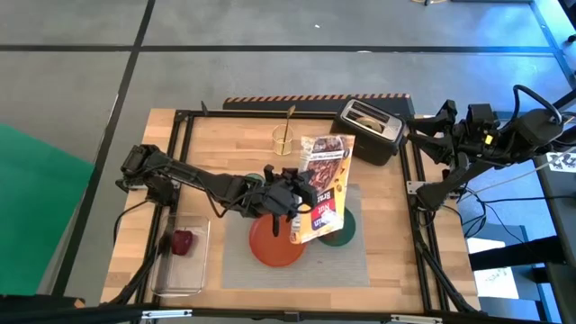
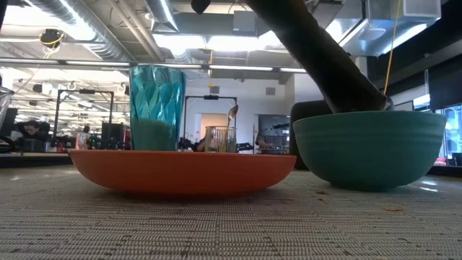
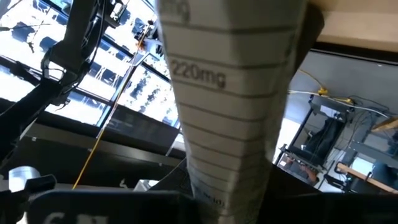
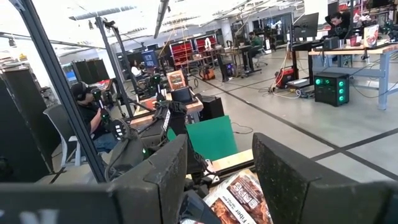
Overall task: Arrange a breakfast setting
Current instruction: Pour the cereal from the cereal box into the blue bowl
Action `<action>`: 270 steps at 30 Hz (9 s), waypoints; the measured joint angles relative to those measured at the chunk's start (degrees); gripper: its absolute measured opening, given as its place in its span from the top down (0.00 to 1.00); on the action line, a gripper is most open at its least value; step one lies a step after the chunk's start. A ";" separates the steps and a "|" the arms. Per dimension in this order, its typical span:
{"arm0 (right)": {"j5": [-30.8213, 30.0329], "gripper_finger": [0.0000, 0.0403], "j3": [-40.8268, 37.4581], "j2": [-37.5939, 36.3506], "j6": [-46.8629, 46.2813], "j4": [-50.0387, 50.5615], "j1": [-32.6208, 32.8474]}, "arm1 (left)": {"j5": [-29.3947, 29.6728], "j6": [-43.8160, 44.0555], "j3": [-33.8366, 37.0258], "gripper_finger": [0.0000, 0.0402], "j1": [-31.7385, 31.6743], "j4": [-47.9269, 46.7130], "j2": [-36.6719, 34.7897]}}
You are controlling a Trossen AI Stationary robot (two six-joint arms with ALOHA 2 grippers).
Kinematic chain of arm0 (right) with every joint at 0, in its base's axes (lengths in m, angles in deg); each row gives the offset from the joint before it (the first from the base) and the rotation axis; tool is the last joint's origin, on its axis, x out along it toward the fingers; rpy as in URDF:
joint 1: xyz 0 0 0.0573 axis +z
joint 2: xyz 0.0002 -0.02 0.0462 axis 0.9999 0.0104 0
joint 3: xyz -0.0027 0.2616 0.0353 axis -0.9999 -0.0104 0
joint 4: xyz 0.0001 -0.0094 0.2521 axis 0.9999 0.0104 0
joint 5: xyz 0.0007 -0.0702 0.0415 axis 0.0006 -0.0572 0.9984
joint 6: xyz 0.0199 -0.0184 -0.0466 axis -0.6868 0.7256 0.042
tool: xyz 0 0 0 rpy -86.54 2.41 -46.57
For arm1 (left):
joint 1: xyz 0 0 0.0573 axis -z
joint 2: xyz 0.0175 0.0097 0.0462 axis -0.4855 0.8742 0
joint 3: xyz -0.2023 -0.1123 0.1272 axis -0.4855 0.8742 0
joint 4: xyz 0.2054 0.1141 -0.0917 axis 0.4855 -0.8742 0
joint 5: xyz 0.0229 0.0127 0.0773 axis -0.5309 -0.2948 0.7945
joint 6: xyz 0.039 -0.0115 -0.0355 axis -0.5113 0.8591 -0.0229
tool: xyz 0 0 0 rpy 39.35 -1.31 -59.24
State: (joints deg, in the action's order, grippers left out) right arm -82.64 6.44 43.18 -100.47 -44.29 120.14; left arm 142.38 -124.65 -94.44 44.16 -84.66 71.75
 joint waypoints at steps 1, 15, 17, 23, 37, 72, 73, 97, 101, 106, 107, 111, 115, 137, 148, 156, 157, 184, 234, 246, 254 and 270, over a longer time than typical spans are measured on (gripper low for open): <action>0.00 0.57 0.00 0.02 0.00 0.00 0.00 | -0.12 0.00 0.00 0.85 0.02 0.02 0.00; 0.00 0.57 0.00 0.02 0.00 0.17 -0.01 | 0.19 0.87 0.00 0.85 -0.60 1.42 -0.01; 0.00 0.57 0.00 0.02 0.00 0.21 -0.01 | 0.67 0.62 0.00 0.85 -0.74 1.90 0.00; 0.00 0.57 0.00 0.02 0.00 0.57 -0.02 | -0.16 0.92 0.00 0.85 -0.93 1.74 -0.09; 0.00 0.57 0.00 0.01 -0.02 1.45 -0.01 | 0.00 2.16 0.00 0.85 -1.97 0.30 -0.09; 0.00 0.57 0.00 0.01 -0.50 1.75 -0.01 | -1.08 4.62 0.00 0.85 -1.77 -1.10 -0.09; 0.00 0.57 0.00 0.00 -0.50 1.75 -0.02 | -1.13 4.55 0.00 0.85 -1.77 -1.05 -0.08; 0.31 0.57 0.00 0.01 -1.72 3.19 -0.02 | -0.68 3.43 0.00 0.85 -1.76 -1.46 0.00; 0.52 0.57 0.00 0.01 -1.73 3.19 -0.02 | -1.55 4.86 -0.07 0.85 -1.66 -1.19 -0.02; 0.52 0.57 0.00 0.02 -1.73 3.17 -0.02 | -0.58 5.74 -0.07 0.85 -2.19 -2.00 -0.02; 0.52 0.57 0.00 0.02 -1.73 3.17 -0.01 | -0.40 5.61 -0.07 0.85 -2.15 -2.01 -0.02; 0.52 0.57 0.00 0.02 -1.73 3.17 0.00 | -1.25 6.32 -0.07 0.85 -1.99 -2.42 -0.02; 0.52 0.57 0.00 0.03 -1.73 3.17 -0.02 | -0.50 6.53 -0.07 0.85 -2.14 -2.26 -0.02; 1.49 0.57 0.00 0.76 -1.75 3.15 -0.02 | -2.85 21.33 0.00 0.85 -4.74 -9.71 -0.04; 1.51 0.57 0.00 0.76 -1.73 3.21 -0.02 | -5.54 27.78 0.00 0.85 -5.43 -10.37 -0.04; 1.51 0.57 0.00 0.76 -1.73 3.24 -0.02 | -7.21 35.25 0.04 0.85 -6.84 -15.24 -1.83; 1.51 0.57 0.00 0.76 -1.73 3.28 0.00 | -7.68 36.12 0.04 0.85 -6.85 -15.63 -2.33; 0.35 0.57 0.00 0.63 -0.02 3.47 0.00 | -13.29 50.19 0.02 0.85 -8.67 -26.02 -8.68; -11.91 0.57 0.00 0.26 16.79 2.99 -4.77 | -31.49 121.73 33.68 0.85 -29.98 -0.74 -45.43; 5.02 0.57 0.00 -0.01 22.51 2.76 -24.14 | -20.30 126.38 45.86 0.85 -29.97 5.02 -60.17; 33.17 0.57 -1.02 11.10 8.43 -4.84 -45.00 | -25.19 124.67 45.94 0.85 -29.94 17.69 -60.17; 67.99 0.16 -0.94 35.71 -13.97 -39.89 -60.40 | -42.46 128.08 45.83 0.85 -29.94 29.88 -66.27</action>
State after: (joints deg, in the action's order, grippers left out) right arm -14.65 5.50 78.89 -114.44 -84.18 59.74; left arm 99.93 3.43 -48.61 14.22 -54.78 5.48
